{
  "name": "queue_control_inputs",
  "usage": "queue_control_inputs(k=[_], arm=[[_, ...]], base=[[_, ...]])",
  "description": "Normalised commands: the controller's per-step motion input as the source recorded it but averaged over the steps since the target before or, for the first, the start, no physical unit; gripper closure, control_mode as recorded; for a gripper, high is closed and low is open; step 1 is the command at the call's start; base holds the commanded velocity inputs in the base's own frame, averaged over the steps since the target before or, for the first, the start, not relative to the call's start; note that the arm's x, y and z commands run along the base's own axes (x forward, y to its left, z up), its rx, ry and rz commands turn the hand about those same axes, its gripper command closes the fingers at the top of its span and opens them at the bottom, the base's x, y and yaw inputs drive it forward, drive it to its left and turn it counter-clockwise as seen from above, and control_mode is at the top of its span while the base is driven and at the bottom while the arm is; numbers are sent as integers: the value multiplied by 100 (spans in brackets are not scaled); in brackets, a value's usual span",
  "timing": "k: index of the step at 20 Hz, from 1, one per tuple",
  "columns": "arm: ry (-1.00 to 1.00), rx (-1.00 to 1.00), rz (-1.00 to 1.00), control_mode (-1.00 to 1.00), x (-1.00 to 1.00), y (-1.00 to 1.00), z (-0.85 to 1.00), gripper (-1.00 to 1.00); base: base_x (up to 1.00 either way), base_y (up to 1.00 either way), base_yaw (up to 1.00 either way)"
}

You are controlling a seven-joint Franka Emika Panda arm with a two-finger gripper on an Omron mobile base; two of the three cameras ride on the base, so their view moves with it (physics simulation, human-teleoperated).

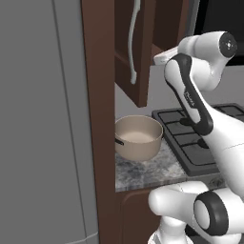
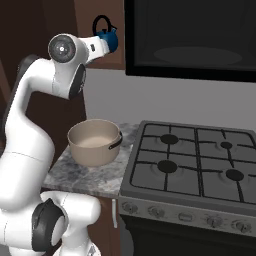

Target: Pick the kettle from the cabinet and place it on a stove burner. Then pick the pot from the counter and place it on another stove burner. Finally, turn both burners on.

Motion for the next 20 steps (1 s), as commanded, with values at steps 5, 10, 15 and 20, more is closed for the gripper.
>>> queue_control_inputs(k=[5, 10, 15, 20], arm=[[-10, 1, -1, -100, 15, 0, 16, -100], [-6, 0, -2, -100, 2, 0, 27, -100], [-1, 0, 0, -100, 1, 1, 5, -100], [0, 0, 0, -100, 0, 0, 0, -100]], base=[[0, 0, 0], [0, 0, 0], [0, 0, 0], [0, 0, 0]])
